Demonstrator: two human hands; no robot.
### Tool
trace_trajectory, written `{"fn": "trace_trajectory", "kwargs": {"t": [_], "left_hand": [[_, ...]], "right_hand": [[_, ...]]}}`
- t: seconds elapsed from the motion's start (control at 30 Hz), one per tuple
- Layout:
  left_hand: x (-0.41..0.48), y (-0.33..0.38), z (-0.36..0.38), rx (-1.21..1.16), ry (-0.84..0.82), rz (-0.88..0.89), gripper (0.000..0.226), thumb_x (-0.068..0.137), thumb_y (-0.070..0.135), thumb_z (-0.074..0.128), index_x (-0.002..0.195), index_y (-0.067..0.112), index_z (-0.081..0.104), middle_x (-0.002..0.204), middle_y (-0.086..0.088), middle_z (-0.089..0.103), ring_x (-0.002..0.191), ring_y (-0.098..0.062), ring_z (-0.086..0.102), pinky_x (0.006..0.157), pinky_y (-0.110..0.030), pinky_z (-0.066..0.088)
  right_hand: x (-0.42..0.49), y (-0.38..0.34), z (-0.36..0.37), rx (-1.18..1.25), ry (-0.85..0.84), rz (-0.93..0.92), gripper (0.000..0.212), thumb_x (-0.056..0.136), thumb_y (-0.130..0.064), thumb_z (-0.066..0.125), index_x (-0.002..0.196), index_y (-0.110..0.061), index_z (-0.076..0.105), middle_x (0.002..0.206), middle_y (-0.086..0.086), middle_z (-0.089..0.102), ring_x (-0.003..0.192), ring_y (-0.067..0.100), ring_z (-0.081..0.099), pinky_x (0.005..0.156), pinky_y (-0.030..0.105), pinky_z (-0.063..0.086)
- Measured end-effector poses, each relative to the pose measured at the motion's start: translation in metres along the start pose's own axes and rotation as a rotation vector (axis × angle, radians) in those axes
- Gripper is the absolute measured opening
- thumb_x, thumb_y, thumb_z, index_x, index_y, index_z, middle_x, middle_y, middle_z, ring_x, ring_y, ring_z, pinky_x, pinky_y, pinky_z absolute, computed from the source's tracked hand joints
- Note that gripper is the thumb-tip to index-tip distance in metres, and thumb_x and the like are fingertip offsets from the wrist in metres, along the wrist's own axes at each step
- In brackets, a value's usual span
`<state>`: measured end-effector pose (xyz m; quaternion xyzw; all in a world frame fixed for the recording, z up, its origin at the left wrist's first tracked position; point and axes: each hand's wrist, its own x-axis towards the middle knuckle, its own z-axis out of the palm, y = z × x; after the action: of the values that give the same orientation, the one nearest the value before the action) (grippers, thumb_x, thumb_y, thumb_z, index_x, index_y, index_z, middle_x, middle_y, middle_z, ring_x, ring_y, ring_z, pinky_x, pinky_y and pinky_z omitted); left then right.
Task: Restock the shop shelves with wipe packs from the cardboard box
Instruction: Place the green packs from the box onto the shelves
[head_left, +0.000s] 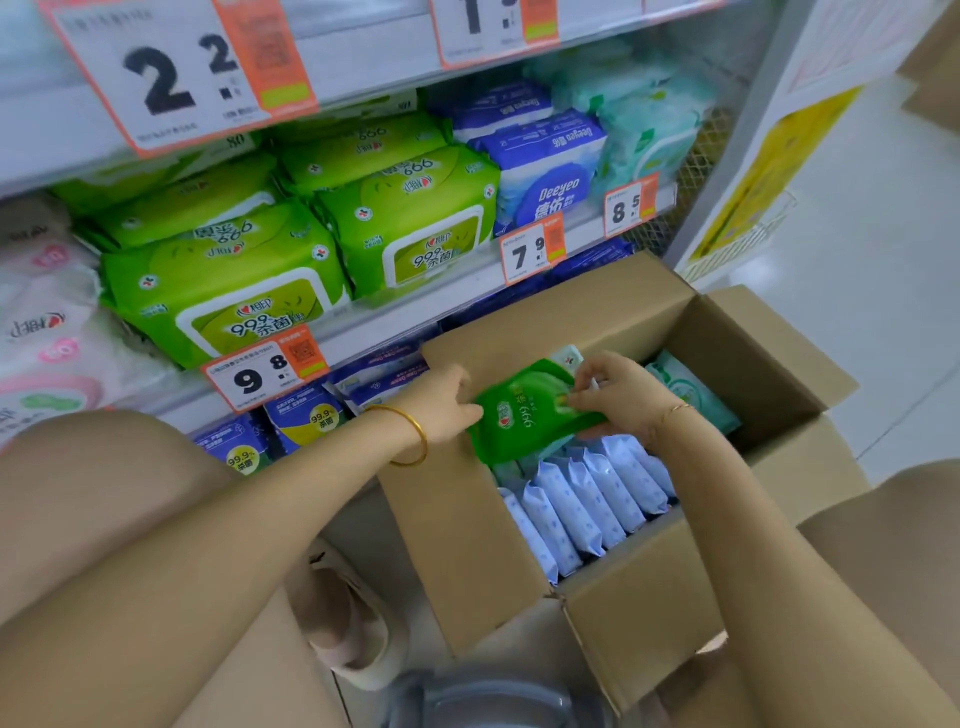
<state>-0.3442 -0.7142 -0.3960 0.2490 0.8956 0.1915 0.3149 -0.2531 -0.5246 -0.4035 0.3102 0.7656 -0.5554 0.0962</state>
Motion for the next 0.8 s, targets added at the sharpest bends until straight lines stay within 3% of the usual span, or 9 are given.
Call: {"fn": "trace_trajectory", "kwargs": {"t": [0.07, 0.13, 0.23, 0.3, 0.37, 0.43, 0.53, 0.67, 0.8], "left_hand": [[-0.005, -0.001, -0.002, -0.189, 0.040, -0.098, 0.059, 0.094, 0.032, 0.050, 0.143, 0.010, 0.027, 0.142, -0.011, 0.044, 0.125, -0.025, 0.048, 0.100, -0.032, 0.041], [-0.013, -0.002, -0.006, -0.574, 0.004, -0.190, 0.055, 0.092, 0.033, 0.055, 0.139, 0.014, 0.034, 0.137, -0.007, 0.048, 0.120, -0.026, 0.052, 0.095, -0.039, 0.047], [-0.030, -0.003, -0.016, -1.051, -0.047, -0.176, 0.020, 0.089, 0.018, 0.060, 0.109, 0.018, 0.056, 0.129, -0.012, 0.058, 0.108, -0.026, 0.059, 0.089, -0.045, 0.052], [-0.041, -0.007, -0.024, -1.128, 0.049, -0.113, 0.025, 0.087, 0.004, 0.061, 0.109, 0.013, 0.055, 0.128, -0.012, 0.058, 0.104, -0.026, 0.060, 0.084, -0.045, 0.055], [-0.052, -0.010, -0.036, -1.099, 0.134, -0.076, 0.042, 0.085, -0.001, 0.062, 0.122, 0.010, 0.049, 0.130, -0.010, 0.056, 0.102, -0.026, 0.061, 0.077, -0.043, 0.059], [-0.065, -0.015, -0.050, -0.968, 0.214, -0.032, 0.055, 0.084, -0.002, 0.063, 0.132, 0.012, 0.041, 0.128, -0.003, 0.053, 0.100, -0.024, 0.060, 0.071, -0.041, 0.059], [-0.086, -0.023, -0.074, -0.694, 0.307, 0.056, 0.067, 0.083, -0.001, 0.064, 0.140, 0.014, 0.031, 0.125, -0.001, 0.045, 0.101, -0.023, 0.057, 0.060, -0.034, 0.059], [-0.118, -0.033, -0.103, -0.546, 0.365, 0.097, 0.070, 0.080, 0.005, 0.068, 0.140, 0.018, 0.033, 0.134, -0.007, 0.043, 0.123, -0.030, 0.049, 0.065, -0.044, 0.060], [-0.155, -0.045, -0.134, -0.594, 0.519, 0.096, 0.061, 0.080, 0.008, 0.069, 0.134, 0.014, 0.041, 0.133, -0.012, 0.050, 0.113, -0.031, 0.058, 0.065, -0.044, 0.060]], "right_hand": [[-0.013, -0.008, -0.007, 0.203, -0.057, -0.024, 0.028, 0.087, 0.004, 0.058, 0.073, -0.013, 0.041, 0.080, 0.001, 0.049, 0.073, 0.015, 0.061, 0.057, 0.034, 0.060], [-0.020, -0.010, -0.006, 0.372, -0.135, -0.050, 0.033, 0.087, 0.010, 0.053, 0.071, -0.013, 0.038, 0.069, 0.001, 0.049, 0.072, 0.013, 0.063, 0.064, 0.038, 0.060], [-0.027, -0.013, 0.009, 0.561, -0.251, -0.099, 0.037, 0.086, 0.018, 0.048, 0.069, -0.014, 0.037, 0.079, 0.004, 0.055, 0.085, 0.023, 0.065, 0.071, 0.045, 0.058], [-0.030, -0.015, 0.020, 0.602, -0.304, -0.105, 0.037, 0.085, 0.018, 0.048, 0.069, -0.014, 0.038, 0.080, 0.004, 0.057, 0.083, 0.025, 0.064, 0.073, 0.048, 0.057], [-0.031, -0.021, 0.031, 0.538, -0.296, -0.102, 0.034, 0.086, 0.014, 0.052, 0.070, -0.014, 0.041, 0.078, 0.004, 0.054, 0.073, 0.023, 0.060, 0.072, 0.045, 0.058], [-0.031, -0.029, 0.037, 0.347, -0.128, -0.181, 0.028, 0.085, 0.006, 0.059, 0.075, -0.016, 0.044, 0.077, 0.003, 0.052, 0.067, 0.018, 0.056, 0.070, 0.037, 0.055], [-0.037, -0.057, 0.042, 0.035, 0.073, -0.404, 0.026, 0.081, -0.008, 0.069, 0.097, -0.018, 0.051, 0.103, 0.000, 0.056, 0.096, 0.013, 0.054, 0.087, 0.031, 0.045], [-0.054, -0.097, 0.061, -0.099, -0.331, -0.550, 0.032, 0.085, -0.006, 0.064, 0.114, -0.014, 0.055, 0.116, 0.004, 0.064, 0.103, 0.008, 0.061, 0.097, 0.025, 0.048], [-0.075, -0.129, 0.091, -0.038, -0.455, -0.640, 0.025, 0.085, -0.003, 0.062, 0.105, -0.018, 0.061, 0.104, -0.005, 0.069, 0.094, 0.000, 0.065, 0.088, 0.024, 0.052]]}}
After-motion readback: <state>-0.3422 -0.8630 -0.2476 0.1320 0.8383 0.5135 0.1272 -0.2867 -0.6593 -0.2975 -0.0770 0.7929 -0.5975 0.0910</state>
